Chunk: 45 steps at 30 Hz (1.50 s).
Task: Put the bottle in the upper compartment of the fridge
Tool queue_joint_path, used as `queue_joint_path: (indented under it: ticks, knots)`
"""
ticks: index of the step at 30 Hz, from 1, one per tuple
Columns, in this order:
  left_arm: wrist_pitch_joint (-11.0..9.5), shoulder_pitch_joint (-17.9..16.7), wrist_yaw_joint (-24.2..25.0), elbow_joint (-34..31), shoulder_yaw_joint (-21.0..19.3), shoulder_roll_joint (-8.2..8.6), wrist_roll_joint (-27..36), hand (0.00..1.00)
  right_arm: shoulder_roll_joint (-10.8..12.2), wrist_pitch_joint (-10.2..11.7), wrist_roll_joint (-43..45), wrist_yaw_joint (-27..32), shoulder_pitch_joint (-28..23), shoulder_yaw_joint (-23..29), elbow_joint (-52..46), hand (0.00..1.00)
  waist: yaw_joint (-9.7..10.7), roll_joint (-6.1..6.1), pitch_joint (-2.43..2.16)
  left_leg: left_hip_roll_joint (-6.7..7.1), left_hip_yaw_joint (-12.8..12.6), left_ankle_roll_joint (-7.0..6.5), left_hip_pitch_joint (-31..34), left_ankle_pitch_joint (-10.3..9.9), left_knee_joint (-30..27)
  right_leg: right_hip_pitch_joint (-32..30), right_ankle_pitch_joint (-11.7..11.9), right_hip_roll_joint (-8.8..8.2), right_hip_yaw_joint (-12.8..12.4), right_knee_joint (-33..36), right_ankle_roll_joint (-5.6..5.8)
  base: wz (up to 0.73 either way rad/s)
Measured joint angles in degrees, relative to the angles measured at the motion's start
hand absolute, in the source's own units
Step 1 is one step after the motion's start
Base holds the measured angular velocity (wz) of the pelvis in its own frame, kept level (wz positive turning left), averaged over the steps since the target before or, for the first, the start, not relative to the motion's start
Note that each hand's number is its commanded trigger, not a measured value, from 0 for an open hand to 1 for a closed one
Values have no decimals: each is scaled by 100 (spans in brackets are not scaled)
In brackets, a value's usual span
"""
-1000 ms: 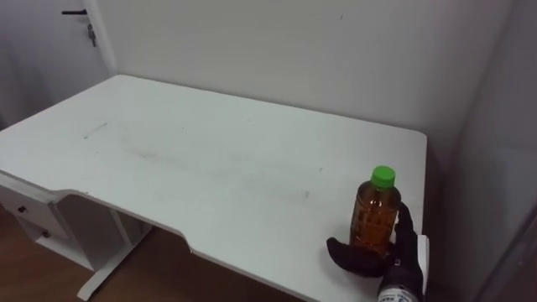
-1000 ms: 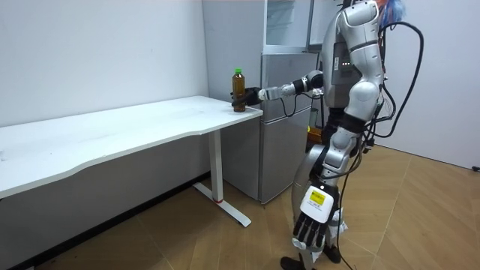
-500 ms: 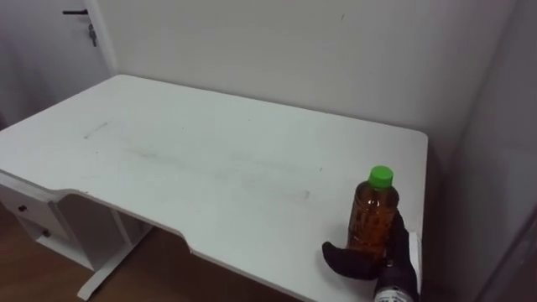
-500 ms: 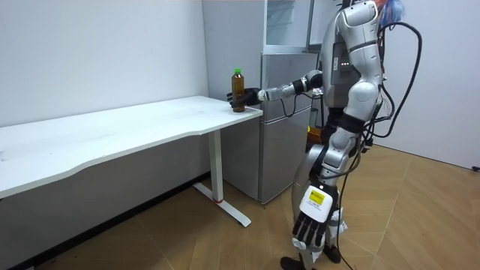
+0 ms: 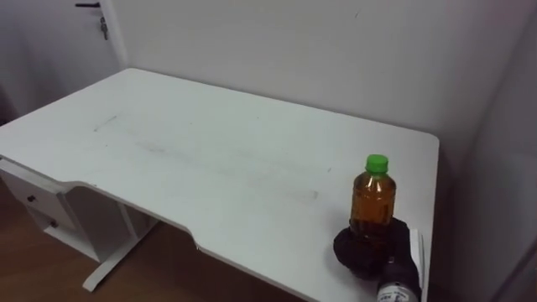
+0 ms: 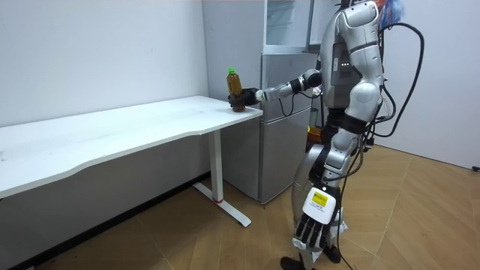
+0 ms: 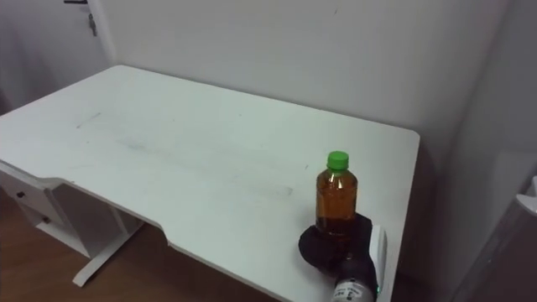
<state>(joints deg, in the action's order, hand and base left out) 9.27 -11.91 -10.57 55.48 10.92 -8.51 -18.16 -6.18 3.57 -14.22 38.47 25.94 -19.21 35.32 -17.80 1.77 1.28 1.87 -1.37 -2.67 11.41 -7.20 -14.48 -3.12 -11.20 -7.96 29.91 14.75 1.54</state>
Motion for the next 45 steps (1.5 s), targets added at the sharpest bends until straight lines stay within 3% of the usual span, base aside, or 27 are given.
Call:
queue_joint_path:
  ticks: [10,13,19,23,26,30,35,43,45]
  knots:
    - [-158,18,-7,210,5,-31,182,0,7,-4,-687,-49,0,-26,-80,100,22,21,-1,-1,-1,-1,-7,0,33,4,-7,-4,-5,-10,7,0]
    - [-191,-12,-3,201,-17,-50,172,0,-30,-91,-938,-66,-13,-13,-393,100,53,39,-3,-4,-49,-2,-1,5,51,-30,-9,-8,-29,-11,7,-4]
    - [-360,-65,-22,209,-377,-71,185,0,-431,-190,-1009,-354,-34,-6,-1758,100,200,74,-16,-8,-155,-4,-192,12,155,66,2,6,-153,-51,24,-8]
    - [-390,-132,-66,210,-468,-148,176,0,-789,-194,-1011,-587,-53,42,-2852,100,554,127,-36,-12,-197,-4,-388,11,246,228,13,17,-179,-116,41,-6]
    - [-444,-217,-231,284,-619,-150,177,0,-1022,-195,-996,-743,-253,63,-3533,100,632,206,-91,-31,-339,7,-682,1,383,381,14,26,-317,-118,43,-26]
    - [-472,-236,-289,426,-692,-151,176,0,-1105,-197,-985,-923,-360,223,-4048,100,783,258,-119,-76,-505,21,-961,-28,451,525,39,87,-600,-134,46,-30]
    - [-453,-343,-289,430,-1087,-147,175,0,-1250,-226,-989,-1166,-411,572,-4609,100,867,267,-147,-168,-644,50,-1003,-81,388,563,126,179,-764,-214,-14,-19]
    - [-451,-519,-275,442,-1326,-156,150,0,-1418,-229,-968,-1404,-411,968,-4913,100,1028,268,-161,-240,-779,85,-1110,-90,362,594,160,265,-938,-328,-47,-10]
    - [-457,-532,-272,443,-1424,-154,102,0,-1433,-229,-935,-1452,-411,1140,-5032,100,1078,288,-188,-237,-778,85,-1110,-89,341,602,160,266,-937,-339,-47,0]
